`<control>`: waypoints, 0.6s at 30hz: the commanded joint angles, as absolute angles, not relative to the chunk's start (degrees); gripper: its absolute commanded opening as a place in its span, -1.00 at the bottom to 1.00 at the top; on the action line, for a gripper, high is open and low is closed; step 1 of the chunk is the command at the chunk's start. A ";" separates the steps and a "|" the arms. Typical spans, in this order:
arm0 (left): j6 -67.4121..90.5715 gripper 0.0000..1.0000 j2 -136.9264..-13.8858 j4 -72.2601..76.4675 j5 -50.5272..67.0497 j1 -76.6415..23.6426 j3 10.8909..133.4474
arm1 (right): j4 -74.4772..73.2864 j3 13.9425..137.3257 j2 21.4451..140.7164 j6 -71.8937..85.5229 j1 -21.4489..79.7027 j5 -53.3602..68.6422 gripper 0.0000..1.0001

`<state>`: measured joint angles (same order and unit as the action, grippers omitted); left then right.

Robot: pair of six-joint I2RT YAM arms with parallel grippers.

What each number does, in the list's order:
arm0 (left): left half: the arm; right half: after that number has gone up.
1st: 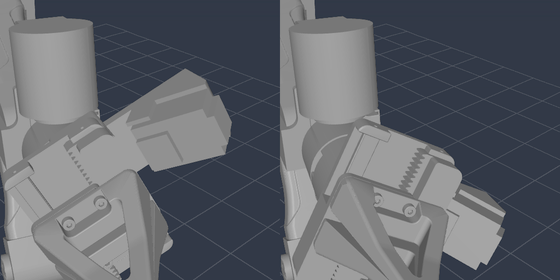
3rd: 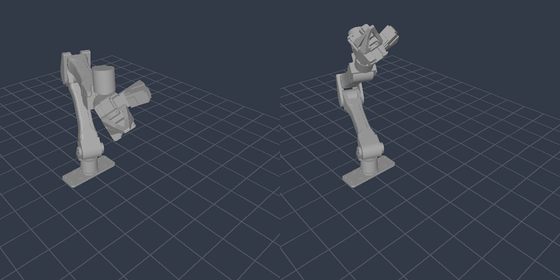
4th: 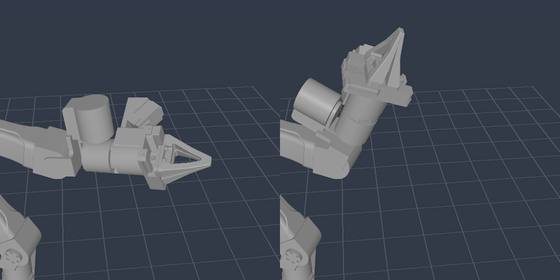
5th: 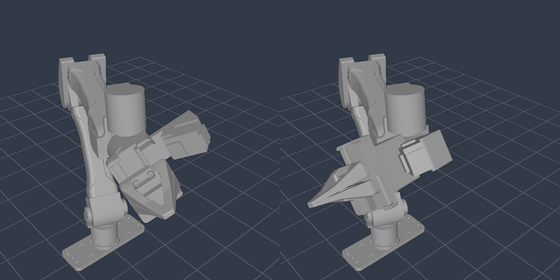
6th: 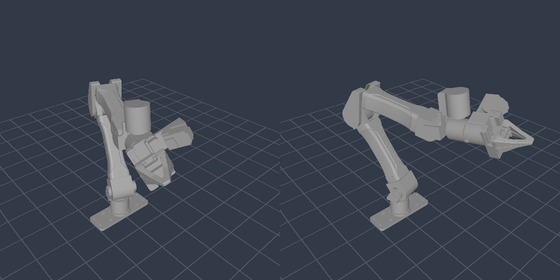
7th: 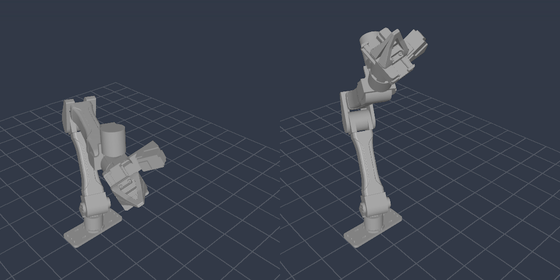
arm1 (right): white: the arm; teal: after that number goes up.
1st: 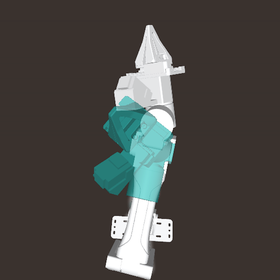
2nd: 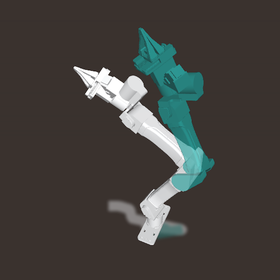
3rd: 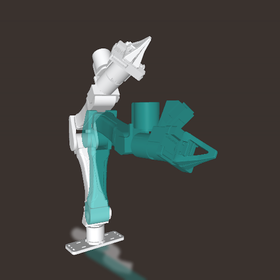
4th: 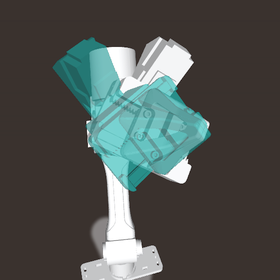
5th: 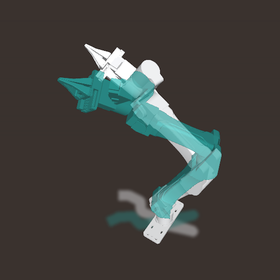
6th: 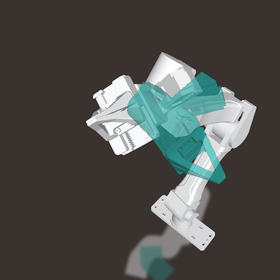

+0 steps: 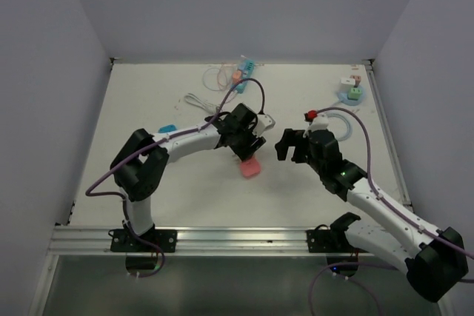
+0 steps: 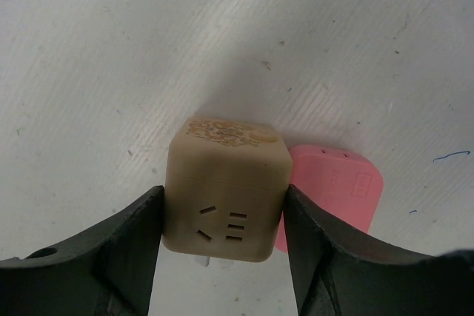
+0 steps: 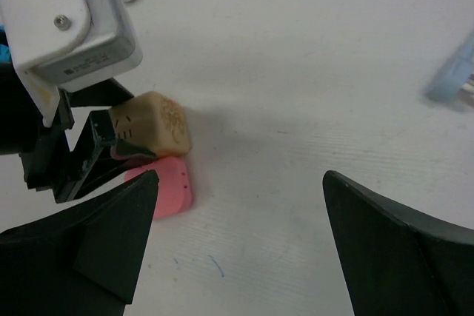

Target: Pull the plug off the socket

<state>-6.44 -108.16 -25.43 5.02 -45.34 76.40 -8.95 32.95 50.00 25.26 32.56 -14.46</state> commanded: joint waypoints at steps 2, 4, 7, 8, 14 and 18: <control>5.68 -1.00 -99.42 -18.65 0.71 -42.90 71.64 | -2.12 36.56 55.87 25.92 32.52 -0.19 0.90; 8.86 -1.00 -95.48 -17.23 0.26 -41.84 68.39 | -0.36 36.74 58.00 27.68 32.52 5.15 0.88; 14.14 -1.00 -89.33 -13.55 -2.10 -39.38 63.56 | 7.09 36.48 63.09 32.15 32.52 10.34 0.83; 16.24 -1.00 -87.90 -11.53 -2.20 -39.03 62.41 | 8.77 36.47 65.63 32.95 32.52 11.15 0.82; 20.91 -1.00 -81.30 -8.18 -4.92 -38.06 57.48 | 17.48 39.55 74.78 38.40 32.87 19.85 0.76; 22.85 -1.00 -79.37 -6.16 -4.92 -37.36 55.46 | 19.15 42.53 80.58 39.02 33.40 22.40 0.73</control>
<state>18.72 -81.65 -12.38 -3.70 -37.89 56.88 12.16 38.54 78.32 36.51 32.88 16.64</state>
